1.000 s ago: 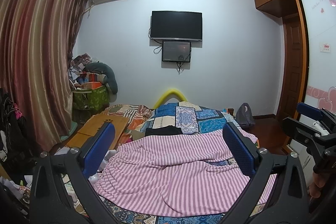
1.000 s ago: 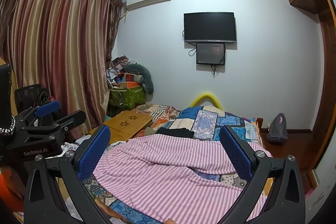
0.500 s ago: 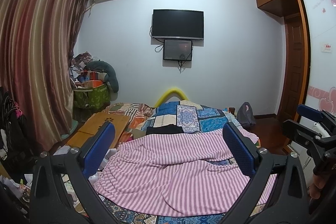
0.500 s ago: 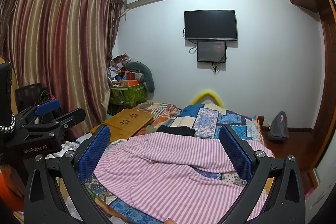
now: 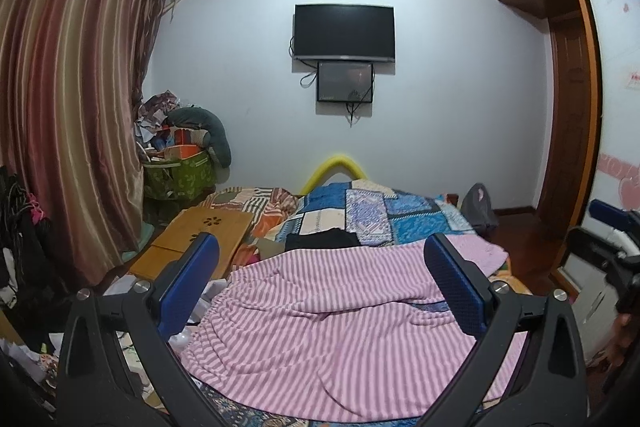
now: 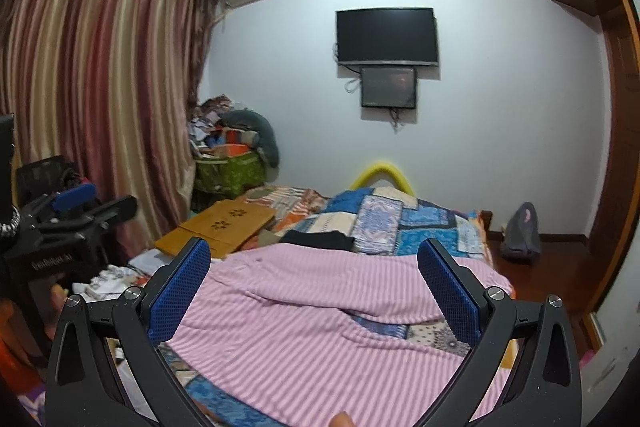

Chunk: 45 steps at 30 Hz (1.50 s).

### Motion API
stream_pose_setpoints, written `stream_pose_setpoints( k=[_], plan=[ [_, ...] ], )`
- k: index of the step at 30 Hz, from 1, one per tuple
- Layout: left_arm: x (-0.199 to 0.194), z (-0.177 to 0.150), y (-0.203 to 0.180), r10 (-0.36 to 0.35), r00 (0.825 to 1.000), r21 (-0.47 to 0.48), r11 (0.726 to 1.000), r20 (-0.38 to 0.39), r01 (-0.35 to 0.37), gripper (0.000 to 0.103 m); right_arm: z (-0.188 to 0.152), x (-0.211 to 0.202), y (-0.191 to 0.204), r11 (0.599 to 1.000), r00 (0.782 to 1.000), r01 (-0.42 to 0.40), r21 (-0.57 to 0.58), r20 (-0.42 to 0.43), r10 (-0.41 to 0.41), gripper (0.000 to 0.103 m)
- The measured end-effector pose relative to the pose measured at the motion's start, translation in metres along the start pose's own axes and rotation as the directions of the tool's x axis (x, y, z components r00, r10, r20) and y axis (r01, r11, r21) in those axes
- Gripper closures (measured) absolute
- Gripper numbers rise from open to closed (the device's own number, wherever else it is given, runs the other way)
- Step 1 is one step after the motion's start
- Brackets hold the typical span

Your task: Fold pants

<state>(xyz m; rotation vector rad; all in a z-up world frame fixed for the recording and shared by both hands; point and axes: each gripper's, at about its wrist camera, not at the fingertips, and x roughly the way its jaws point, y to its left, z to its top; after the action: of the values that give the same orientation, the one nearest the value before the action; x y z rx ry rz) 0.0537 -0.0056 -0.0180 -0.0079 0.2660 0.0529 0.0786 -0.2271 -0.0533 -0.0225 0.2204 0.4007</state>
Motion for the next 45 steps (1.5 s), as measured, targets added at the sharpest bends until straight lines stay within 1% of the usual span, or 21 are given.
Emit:
stream_pose_setpoints(
  k=[3, 6, 11, 15, 17, 18, 20, 21, 23, 25, 29, 30, 32, 35, 37, 38, 40, 42, 43, 44, 45],
  plan=[
    [0.024, 0.005, 0.004, 0.012, 1.0, 0.029, 1.0, -0.012, -0.011, 0.0, -0.005, 0.012, -0.025, 0.999, 0.999, 0.034, 0.029, -0.04, -0.033, 0.0],
    [0.052, 0.012, 0.011, 0.021, 0.999, 0.048, 0.999, -0.032, -0.02, 0.0, -0.012, 0.023, -0.057, 0.993, 0.991, 0.115, 0.041, -0.078, -0.111, 0.0],
    [0.113, 0.02, 0.034, 0.004, 0.993, 0.02, 1.0, -0.115, -0.001, 0.0, -0.015, 0.038, -0.119, 0.967, 0.961, 0.25, 0.055, -0.137, -0.241, 0.0],
    [0.173, 0.015, 0.047, 0.06, 0.98, 0.033, 0.998, -0.192, -0.055, 0.003, -0.012, 0.05, -0.152, 0.94, 0.93, 0.337, 0.046, -0.174, -0.325, 0.005],
    [0.205, 0.006, 0.057, 0.096, 0.964, 0.037, 0.995, -0.247, -0.089, 0.009, -0.014, 0.059, -0.17, 0.926, 0.91, 0.375, 0.048, -0.21, -0.358, 0.012],
    [0.226, -0.001, 0.065, 0.1, 0.951, 0.026, 0.995, -0.292, -0.097, 0.012, -0.015, 0.064, -0.177, 0.923, 0.905, 0.382, 0.051, -0.223, -0.363, 0.015],
    [0.256, -0.017, 0.077, 0.12, 0.927, 0.01, 0.992, -0.354, -0.125, 0.019, -0.022, 0.077, -0.197, 0.91, 0.887, 0.41, 0.057, -0.258, -0.383, 0.016],
    [0.269, -0.026, 0.083, 0.13, 0.915, 0.008, 0.99, -0.381, -0.137, 0.02, -0.025, 0.085, -0.205, 0.904, 0.878, 0.423, 0.059, -0.273, -0.393, 0.016],
    [0.298, -0.046, 0.097, 0.159, 0.886, 0.008, 0.985, -0.436, -0.173, 0.024, -0.037, 0.104, -0.222, 0.891, 0.854, 0.451, 0.049, -0.313, -0.415, 0.016],
    [0.326, -0.069, 0.109, 0.183, 0.853, 0.008, 0.979, -0.489, -0.205, 0.025, -0.049, 0.122, -0.241, 0.885, 0.838, 0.464, 0.049, -0.348, -0.42, 0.016],
    [0.374, -0.115, 0.127, 0.219, 0.784, 0.033, 0.969, -0.581, -0.246, 0.032, -0.079, 0.17, -0.266, 0.882, 0.81, 0.462, 0.094, -0.449, -0.376, 0.016],
    [0.386, -0.129, 0.131, 0.225, 0.763, 0.044, 0.967, -0.606, -0.251, 0.032, -0.085, 0.182, -0.273, 0.882, 0.806, 0.46, 0.105, -0.467, -0.364, 0.016],
    [0.402, -0.148, 0.138, 0.227, 0.735, 0.054, 0.966, -0.638, -0.252, 0.034, -0.099, 0.213, -0.282, 0.883, 0.796, 0.454, 0.121, -0.501, -0.34, 0.016],
    [0.413, -0.17, 0.146, 0.234, 0.702, 0.07, 0.965, -0.673, -0.254, 0.035, -0.114, 0.247, -0.295, 0.882, 0.786, 0.449, 0.142, -0.533, -0.314, 0.017],
    [0.424, -0.185, 0.15, 0.236, 0.675, 0.084, 0.964, -0.699, -0.251, 0.038, -0.123, 0.264, -0.302, 0.879, 0.777, 0.45, 0.156, -0.554, -0.3, 0.018],
    [0.427, -0.191, 0.15, 0.247, 0.669, 0.098, 0.963, -0.701, -0.253, 0.038, -0.13, 0.276, -0.305, 0.876, 0.765, 0.452, 0.168, -0.577, -0.285, 0.019],
    [0.431, -0.194, 0.147, 0.269, 0.681, 0.126, 0.959, -0.681, -0.254, 0.038, -0.142, 0.296, -0.313, 0.87, 0.746, 0.457, 0.186, -0.612, -0.261, 0.032],
    [0.43, -0.194, 0.144, 0.285, 0.691, 0.142, 0.956, -0.664, -0.259, 0.038, -0.155, 0.308, -0.319, 0.863, 0.723, 0.457, 0.217, -0.656, -0.218, 0.036],
    [0.431, -0.196, 0.143, 0.292, 0.693, 0.147, 0.954, -0.659, -0.263, 0.039, -0.164, 0.313, -0.323, 0.856, 0.712, 0.454, 0.247, -0.678, -0.182, 0.041],
    [0.431, -0.197, 0.142, 0.297, 0.696, 0.151, 0.952, -0.654, -0.265, 0.041, -0.169, 0.315, -0.324, 0.853, 0.71, 0.447, 0.269, -0.686, -0.156, 0.043],
    [0.431, -0.197, 0.141, 0.304, 0.698, 0.159, 0.951, -0.648, -0.266, 0.044, -0.175, 0.316, -0.325, 0.849, 0.716, 0.439, 0.295, -0.685, -0.133, 0.046]
  ],
)
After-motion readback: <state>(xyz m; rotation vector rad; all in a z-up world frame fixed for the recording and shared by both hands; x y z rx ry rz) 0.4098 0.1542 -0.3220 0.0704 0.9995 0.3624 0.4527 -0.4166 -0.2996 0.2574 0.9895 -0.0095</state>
